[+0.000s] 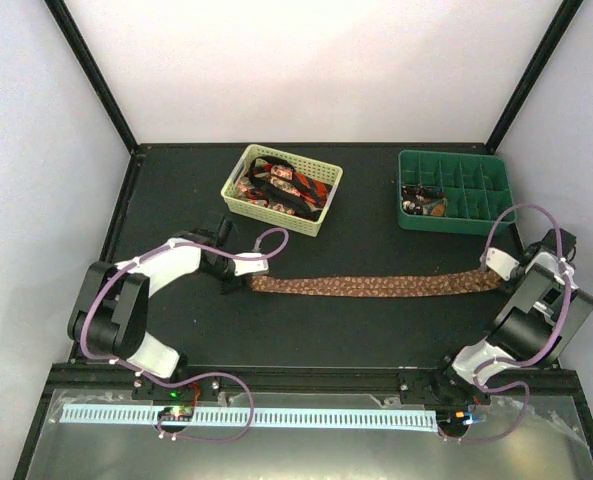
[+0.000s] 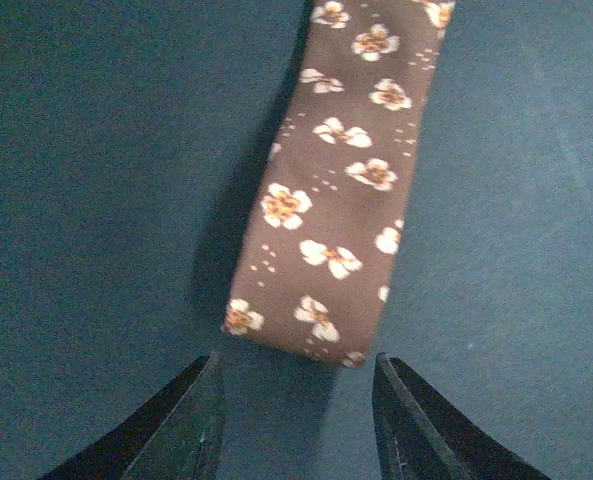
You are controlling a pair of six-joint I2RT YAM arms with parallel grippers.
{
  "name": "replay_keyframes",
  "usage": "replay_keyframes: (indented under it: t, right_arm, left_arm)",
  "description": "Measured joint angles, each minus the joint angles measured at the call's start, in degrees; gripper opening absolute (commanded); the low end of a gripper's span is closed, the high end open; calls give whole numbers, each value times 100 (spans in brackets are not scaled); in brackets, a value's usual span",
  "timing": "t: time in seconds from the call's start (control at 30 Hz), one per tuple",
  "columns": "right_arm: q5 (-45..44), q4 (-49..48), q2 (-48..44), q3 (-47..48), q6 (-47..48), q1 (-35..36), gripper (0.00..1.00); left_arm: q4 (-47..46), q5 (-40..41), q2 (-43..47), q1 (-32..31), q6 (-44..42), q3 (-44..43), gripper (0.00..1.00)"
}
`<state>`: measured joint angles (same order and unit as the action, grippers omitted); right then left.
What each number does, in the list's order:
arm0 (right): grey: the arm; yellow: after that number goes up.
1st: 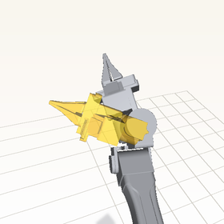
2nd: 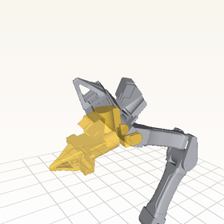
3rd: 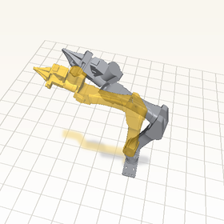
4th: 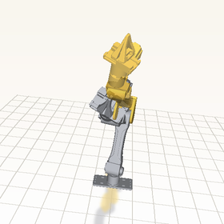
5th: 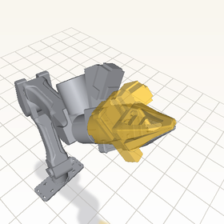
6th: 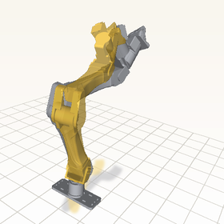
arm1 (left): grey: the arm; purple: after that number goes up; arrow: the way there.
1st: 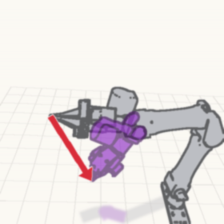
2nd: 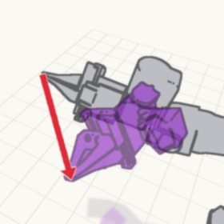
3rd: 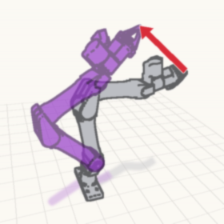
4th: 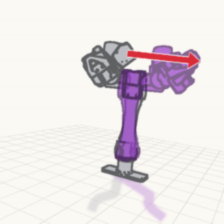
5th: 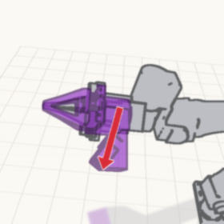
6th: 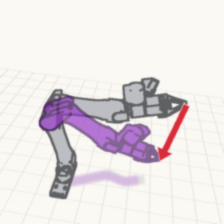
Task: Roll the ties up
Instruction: Flatten out the tie at the center of the board.
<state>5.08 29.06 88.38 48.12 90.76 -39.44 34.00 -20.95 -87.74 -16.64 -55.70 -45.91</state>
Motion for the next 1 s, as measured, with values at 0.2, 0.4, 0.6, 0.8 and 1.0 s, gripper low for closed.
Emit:
replay_keyframes:
  t: [0.2, 0.4, 0.6, 0.8, 1.0]
  right_arm:
    - [-236, -31, 138, 326, 341, -409, 4]
    - [-354, -94, 153, 763, 765, -817, 7]
    - [-450, -470, 157, 678, 1231, -997, 22]
    - [-341, -680, 39, 505, 1340, -1010, 73]
    - [291, 236, -693, 763, 1237, -1010, 95]
  left_arm:
    - [20, -107, 105, -555, 345, -11, 58]
    - [-63, -181, 111, -1069, 833, -184, 71]
    - [-400, -262, 258, -1268, 1180, -251, 78]
    - [-667, -155, 431, -1379, 1547, -271, 99]
    - [-1064, 42, 1029, -1342, 2065, -269, 99]
